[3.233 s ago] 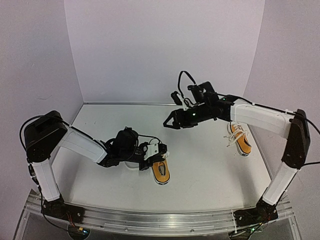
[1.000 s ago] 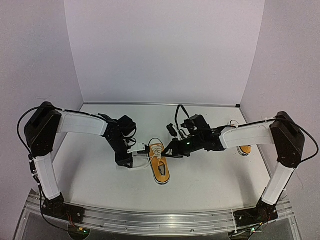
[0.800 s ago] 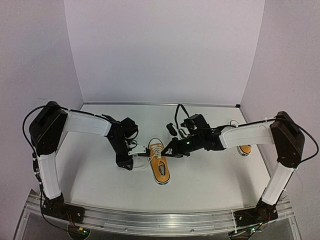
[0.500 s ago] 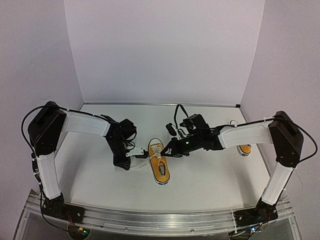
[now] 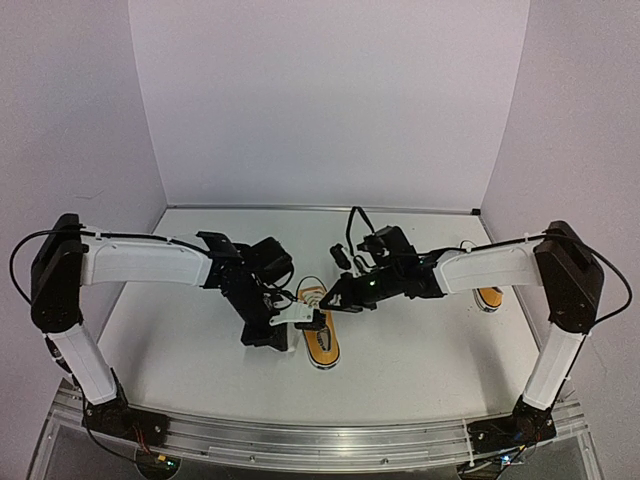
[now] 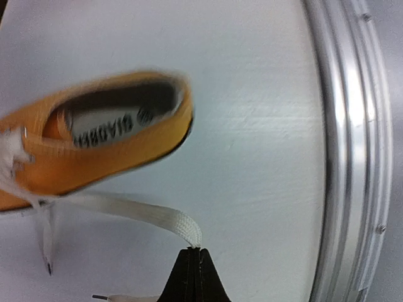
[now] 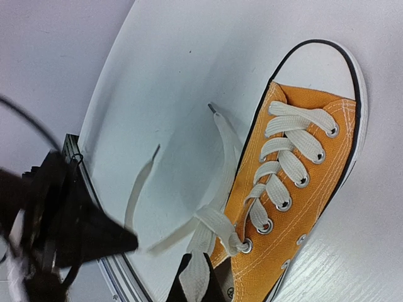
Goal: Tie the shoes
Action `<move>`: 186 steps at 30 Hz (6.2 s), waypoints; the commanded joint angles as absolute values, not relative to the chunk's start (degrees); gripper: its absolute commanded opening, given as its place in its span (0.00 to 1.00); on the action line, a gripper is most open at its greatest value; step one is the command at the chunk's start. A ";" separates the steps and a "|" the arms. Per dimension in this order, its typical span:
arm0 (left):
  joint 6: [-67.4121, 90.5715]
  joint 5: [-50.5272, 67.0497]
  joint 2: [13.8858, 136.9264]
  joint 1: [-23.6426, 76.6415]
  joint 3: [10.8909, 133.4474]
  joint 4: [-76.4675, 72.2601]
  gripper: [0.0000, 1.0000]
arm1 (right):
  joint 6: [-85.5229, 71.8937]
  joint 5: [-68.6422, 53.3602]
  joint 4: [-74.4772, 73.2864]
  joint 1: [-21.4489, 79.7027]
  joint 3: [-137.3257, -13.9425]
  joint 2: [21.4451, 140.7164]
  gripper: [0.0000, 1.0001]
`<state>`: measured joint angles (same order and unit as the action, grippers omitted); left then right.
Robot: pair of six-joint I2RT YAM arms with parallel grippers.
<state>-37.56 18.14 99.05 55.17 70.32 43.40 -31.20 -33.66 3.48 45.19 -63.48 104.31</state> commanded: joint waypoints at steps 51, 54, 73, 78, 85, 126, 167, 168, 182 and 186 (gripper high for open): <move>-2.40 8.72 76.45 43.88 39.72 -20.34 0.63 | -28.92 -39.90 0.94 51.82 -78.14 114.76 0.44; -1.69 10.59 76.81 43.62 39.51 -21.33 0.66 | -28.18 -39.91 0.18 51.81 -78.46 112.39 0.50; -7.24 24.11 86.62 43.50 44.00 -17.50 0.59 | -10.12 -31.92 -14.60 45.83 -77.75 105.71 0.33; -7.00 26.23 90.17 43.51 44.58 -17.44 0.60 | -7.27 -31.92 -17.47 45.82 -81.40 108.88 0.32; -6.89 28.55 93.38 43.51 44.71 -17.46 0.61 | -4.86 -32.41 -20.12 45.91 -84.88 112.25 0.31; -8.36 27.58 97.20 43.16 46.75 -14.53 0.00 | -8.97 -29.27 -16.55 46.29 -79.22 108.63 0.00; -36.96 17.85 93.25 51.80 50.59 -9.23 0.31 | -23.91 -34.74 6.03 43.55 -65.04 105.87 0.00; -37.23 17.68 94.16 51.96 51.20 -9.27 0.31 | -24.01 -34.74 6.07 43.56 -65.04 105.93 0.00; -38.36 17.45 100.68 52.50 55.89 -9.19 0.27 | -24.25 -35.24 6.15 43.56 -65.61 106.79 0.00; -38.50 17.67 101.69 52.47 56.33 -9.11 0.24 | -24.25 -35.40 6.15 43.53 -65.81 106.99 0.00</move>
<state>-37.70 17.74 100.67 52.18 53.67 -8.99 -24.11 -34.26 3.49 43.90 -64.84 106.51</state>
